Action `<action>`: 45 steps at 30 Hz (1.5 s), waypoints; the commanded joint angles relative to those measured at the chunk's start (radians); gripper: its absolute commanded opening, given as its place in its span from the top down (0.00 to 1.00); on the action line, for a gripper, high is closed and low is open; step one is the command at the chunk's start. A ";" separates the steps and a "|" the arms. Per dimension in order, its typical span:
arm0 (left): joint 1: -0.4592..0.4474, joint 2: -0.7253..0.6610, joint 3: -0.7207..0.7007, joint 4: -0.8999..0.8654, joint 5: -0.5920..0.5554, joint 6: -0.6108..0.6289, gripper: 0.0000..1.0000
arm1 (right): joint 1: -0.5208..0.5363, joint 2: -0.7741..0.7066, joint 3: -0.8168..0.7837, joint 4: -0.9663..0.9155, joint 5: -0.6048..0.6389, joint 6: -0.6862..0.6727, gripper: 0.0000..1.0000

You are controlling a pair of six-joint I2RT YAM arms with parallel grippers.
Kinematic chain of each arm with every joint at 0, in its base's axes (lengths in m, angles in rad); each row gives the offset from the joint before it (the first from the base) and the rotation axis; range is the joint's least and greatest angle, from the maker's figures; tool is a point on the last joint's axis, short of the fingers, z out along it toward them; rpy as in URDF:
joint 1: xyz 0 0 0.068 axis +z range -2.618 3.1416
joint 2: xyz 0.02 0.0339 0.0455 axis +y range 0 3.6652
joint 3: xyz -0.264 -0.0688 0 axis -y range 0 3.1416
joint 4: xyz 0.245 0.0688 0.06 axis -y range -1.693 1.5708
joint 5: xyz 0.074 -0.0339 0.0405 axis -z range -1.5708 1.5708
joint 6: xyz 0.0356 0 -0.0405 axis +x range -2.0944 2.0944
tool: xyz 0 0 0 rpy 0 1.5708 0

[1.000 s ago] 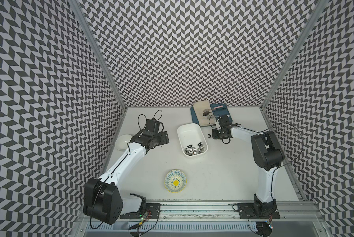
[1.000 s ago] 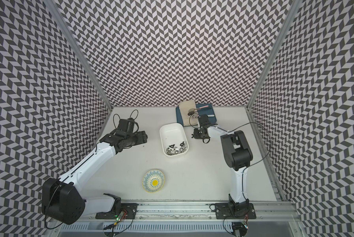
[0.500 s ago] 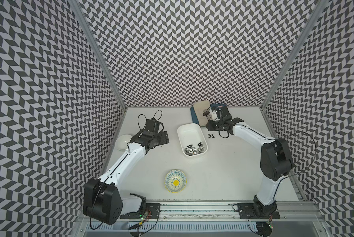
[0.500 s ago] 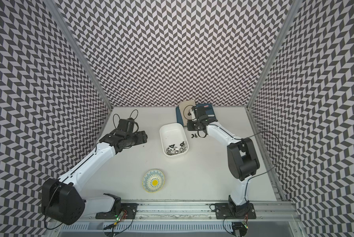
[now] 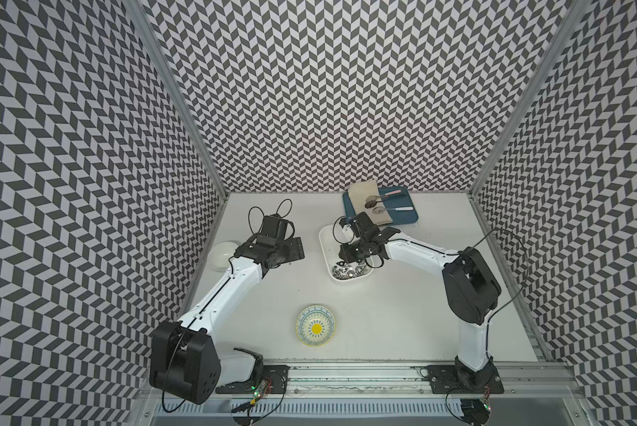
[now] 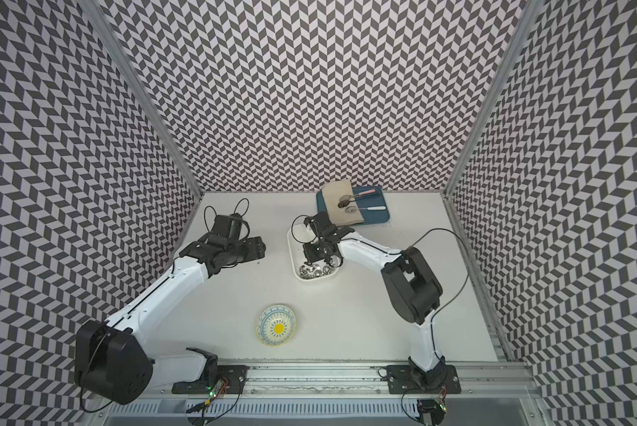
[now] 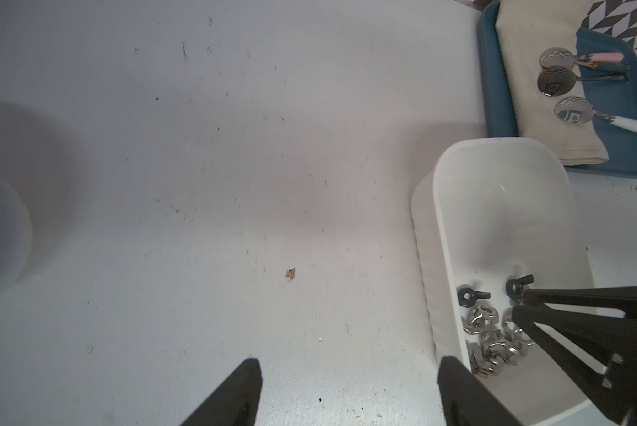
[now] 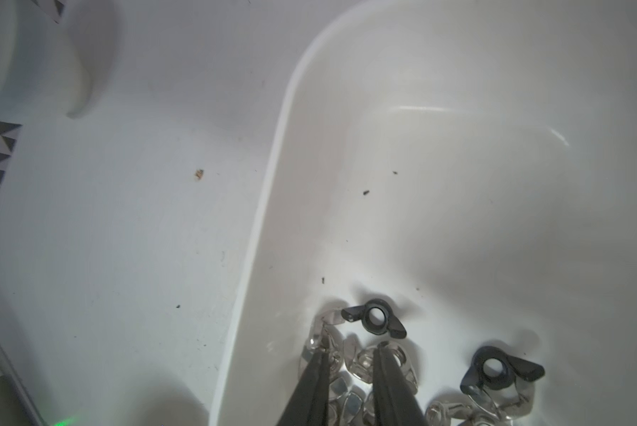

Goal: Take out the wing nut from the storage box
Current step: Pick up the wing nut from the storage box.

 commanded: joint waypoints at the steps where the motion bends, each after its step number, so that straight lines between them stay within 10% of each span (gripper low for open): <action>1: 0.004 -0.038 -0.016 -0.016 0.002 -0.010 0.21 | -0.005 0.023 0.021 -0.014 0.037 -0.041 0.74; 45: 0.004 -0.045 -0.022 -0.018 -0.017 -0.005 0.21 | -0.006 0.165 0.166 -0.032 0.070 -0.041 0.84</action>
